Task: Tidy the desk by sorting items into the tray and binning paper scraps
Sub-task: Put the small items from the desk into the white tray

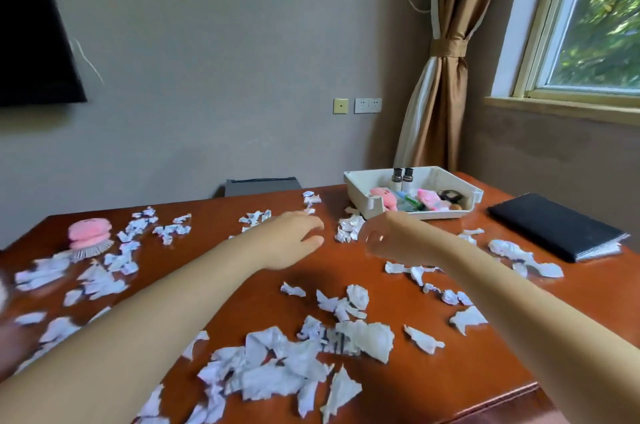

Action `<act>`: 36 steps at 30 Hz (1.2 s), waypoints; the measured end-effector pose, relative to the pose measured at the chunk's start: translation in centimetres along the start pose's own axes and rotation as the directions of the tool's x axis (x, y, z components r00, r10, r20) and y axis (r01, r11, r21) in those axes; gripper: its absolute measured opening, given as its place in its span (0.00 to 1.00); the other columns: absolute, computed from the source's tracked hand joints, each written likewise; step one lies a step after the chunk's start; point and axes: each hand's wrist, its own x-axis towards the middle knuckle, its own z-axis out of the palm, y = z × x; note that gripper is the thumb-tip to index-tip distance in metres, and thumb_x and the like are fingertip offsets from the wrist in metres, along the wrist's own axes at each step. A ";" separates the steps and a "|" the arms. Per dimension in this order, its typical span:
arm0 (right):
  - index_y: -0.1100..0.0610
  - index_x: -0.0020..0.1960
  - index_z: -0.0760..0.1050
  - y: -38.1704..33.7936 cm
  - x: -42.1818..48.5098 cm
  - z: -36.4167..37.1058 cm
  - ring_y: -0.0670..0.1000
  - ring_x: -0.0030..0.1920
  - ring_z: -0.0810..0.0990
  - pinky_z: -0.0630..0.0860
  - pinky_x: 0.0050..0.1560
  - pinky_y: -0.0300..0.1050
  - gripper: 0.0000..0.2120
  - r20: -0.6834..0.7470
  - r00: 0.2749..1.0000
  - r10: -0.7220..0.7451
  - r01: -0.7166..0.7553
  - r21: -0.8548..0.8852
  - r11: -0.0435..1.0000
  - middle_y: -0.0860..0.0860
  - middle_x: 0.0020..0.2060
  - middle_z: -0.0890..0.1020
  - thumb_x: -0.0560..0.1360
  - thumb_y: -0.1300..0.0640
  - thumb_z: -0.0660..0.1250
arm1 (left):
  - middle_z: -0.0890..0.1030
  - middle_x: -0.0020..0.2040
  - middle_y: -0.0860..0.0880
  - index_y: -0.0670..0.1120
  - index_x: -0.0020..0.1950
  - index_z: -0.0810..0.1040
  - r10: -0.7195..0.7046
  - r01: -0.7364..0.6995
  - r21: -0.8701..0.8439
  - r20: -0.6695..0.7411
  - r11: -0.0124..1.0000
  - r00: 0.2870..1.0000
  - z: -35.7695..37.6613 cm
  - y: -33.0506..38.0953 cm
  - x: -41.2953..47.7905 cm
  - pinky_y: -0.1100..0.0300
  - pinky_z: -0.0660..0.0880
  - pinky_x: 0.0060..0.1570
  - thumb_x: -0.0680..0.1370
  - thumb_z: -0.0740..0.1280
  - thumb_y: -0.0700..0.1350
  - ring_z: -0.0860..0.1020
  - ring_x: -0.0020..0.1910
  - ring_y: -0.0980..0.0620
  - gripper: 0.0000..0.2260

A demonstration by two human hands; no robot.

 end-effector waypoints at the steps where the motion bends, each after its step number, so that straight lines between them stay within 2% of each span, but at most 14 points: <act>1: 0.56 0.55 0.79 -0.9 -0.5 0.5 0.54 0.48 0.82 0.81 0.50 0.50 0.12 0.018 1.000 -0.025 0.025 0.000 1.000 0.54 0.50 0.83 0.75 0.62 0.63 | 0.67 0.72 0.51 0.52 0.71 0.66 -0.012 0.013 -0.009 0.009 1.000 1.000 0.1 -0.3 -1.4 0.55 0.67 0.67 0.81 0.56 0.52 0.67 0.70 0.51 0.18; 6: 0.57 0.56 0.78 -4.4 -3.2 3.2 0.51 0.49 0.81 0.78 0.46 0.39 0.11 0.135 0.983 -0.121 0.116 0.042 0.992 0.52 0.51 0.83 0.76 0.62 0.63 | 0.64 0.74 0.53 0.55 0.73 0.63 -0.064 0.067 -0.045 0.060 0.997 0.996 2.1 -1.7 -7.1 0.54 0.67 0.68 0.81 0.56 0.54 0.65 0.71 0.52 0.20; 11: 0.55 0.62 0.73 -5.9 -4.8 5.9 0.54 0.52 0.79 0.79 0.51 0.45 0.15 0.262 0.963 -0.068 0.094 -0.088 0.992 0.54 0.56 0.79 0.75 0.57 0.66 | 0.59 0.75 0.54 0.54 0.75 0.57 -0.102 0.109 -0.045 0.133 0.993 0.986 5.6 -2.6 -11.1 0.49 0.62 0.71 0.80 0.54 0.56 0.60 0.73 0.51 0.24; 14: 0.57 0.62 0.70 -6.3 -5.0 7.0 0.53 0.46 0.75 0.72 0.38 0.40 0.16 0.276 0.961 -0.021 0.073 -0.180 0.981 0.54 0.52 0.77 0.75 0.59 0.65 | 0.52 0.77 0.55 0.52 0.77 0.51 -0.137 0.141 -0.009 0.169 0.990 0.976 7.1 -2.7 -12.3 0.50 0.55 0.73 0.81 0.53 0.57 0.54 0.75 0.52 0.26; 15: 0.58 0.61 0.70 -6.3 -4.8 7.3 0.53 0.45 0.73 0.70 0.36 0.39 0.15 0.266 0.964 -0.013 0.065 -0.189 0.980 0.54 0.50 0.76 0.75 0.61 0.64 | 0.50 0.78 0.55 0.52 0.77 0.49 -0.155 0.157 0.005 0.176 0.988 0.972 7.5 -2.7 -12.5 0.50 0.53 0.74 0.81 0.52 0.58 0.52 0.76 0.52 0.27; 16: 0.58 0.61 0.70 -6.3 -4.6 7.5 0.53 0.46 0.73 0.72 0.38 0.40 0.15 0.256 0.967 0.000 0.050 -0.188 0.981 0.54 0.50 0.76 0.74 0.62 0.64 | 0.48 0.78 0.54 0.52 0.77 0.48 -0.170 0.169 0.020 0.179 0.985 0.969 7.8 -2.7 -12.6 0.49 0.51 0.74 0.81 0.51 0.58 0.49 0.77 0.52 0.27; 19: 0.59 0.64 0.69 -6.4 -3.7 7.5 0.55 0.54 0.76 0.77 0.52 0.45 0.19 0.287 0.957 0.047 0.008 -0.189 0.982 0.56 0.56 0.76 0.75 0.62 0.65 | 0.47 0.78 0.53 0.52 0.77 0.47 -0.190 0.186 0.043 0.162 0.982 0.968 8.2 -2.9 -12.6 0.49 0.48 0.74 0.81 0.50 0.57 0.47 0.77 0.52 0.26; 20: 0.59 0.65 0.68 -6.4 -3.4 7.5 0.55 0.54 0.76 0.77 0.52 0.45 0.20 0.305 0.951 0.057 -0.001 -0.180 0.984 0.56 0.57 0.76 0.74 0.61 0.66 | 0.47 0.78 0.53 0.52 0.77 0.47 -0.191 0.186 0.047 0.156 0.981 0.969 8.3 -2.9 -12.5 0.49 0.48 0.74 0.82 0.50 0.56 0.47 0.77 0.52 0.26; 24: 0.59 0.65 0.70 -6.3 -2.3 7.2 0.52 0.47 0.74 0.73 0.42 0.39 0.21 0.343 0.937 0.066 -0.024 -0.125 0.992 0.55 0.56 0.78 0.74 0.58 0.69 | 0.48 0.78 0.53 0.51 0.77 0.48 -0.188 0.181 0.060 0.144 0.982 0.972 8.3 -3.1 -12.0 0.49 0.49 0.74 0.82 0.49 0.55 0.47 0.77 0.53 0.25; 27: 0.59 0.62 0.73 -5.9 -1.6 7.4 0.50 0.42 0.75 0.74 0.40 0.38 0.17 0.310 0.948 0.075 -0.061 -0.056 0.997 0.54 0.50 0.80 0.73 0.60 0.68 | 0.49 0.78 0.53 0.51 0.77 0.49 -0.182 0.174 0.066 0.135 0.983 0.974 8.4 -3.3 -11.8 0.50 0.50 0.74 0.82 0.49 0.55 0.48 0.77 0.52 0.25; 30: 0.59 0.59 0.75 -5.8 -1.0 7.4 0.47 0.36 0.73 0.70 0.32 0.34 0.13 0.253 0.966 0.059 -0.062 0.005 0.998 0.50 0.39 0.76 0.74 0.62 0.66 | 0.50 0.78 0.53 0.51 0.77 0.49 -0.177 0.168 0.075 0.134 0.983 0.975 8.4 -3.5 -11.6 0.50 0.51 0.74 0.82 0.49 0.55 0.49 0.77 0.52 0.25; 32: 0.60 0.56 0.76 -6.0 -0.4 7.2 0.47 0.35 0.72 0.68 0.31 0.34 0.11 0.189 0.981 0.037 -0.045 0.039 0.998 0.50 0.40 0.75 0.74 0.63 0.65 | 0.50 0.78 0.53 0.50 0.77 0.50 -0.165 0.156 0.076 0.139 0.985 0.976 8.2 -3.7 -11.7 0.51 0.51 0.74 0.82 0.50 0.56 0.49 0.77 0.53 0.25; 34: 0.59 0.49 0.77 -6.3 0.3 6.9 0.51 0.38 0.74 0.69 0.32 0.36 0.06 0.108 0.994 0.021 -0.027 0.056 0.998 0.53 0.41 0.76 0.74 0.65 0.64 | 0.52 0.78 0.54 0.50 0.77 0.51 -0.155 0.146 0.066 0.141 0.987 0.978 7.8 -4.0 -11.8 0.52 0.51 0.74 0.82 0.50 0.55 0.51 0.76 0.52 0.25; 36: 0.60 0.49 0.78 -6.9 1.0 6.6 0.55 0.44 0.78 0.75 0.37 0.41 0.07 0.030 0.999 -0.015 0.012 0.075 0.997 0.55 0.44 0.78 0.75 0.66 0.63 | 0.53 0.77 0.54 0.51 0.77 0.52 -0.159 0.153 0.049 0.146 0.987 0.977 7.4 -4.5 -11.8 0.52 0.52 0.73 0.82 0.51 0.55 0.53 0.76 0.52 0.24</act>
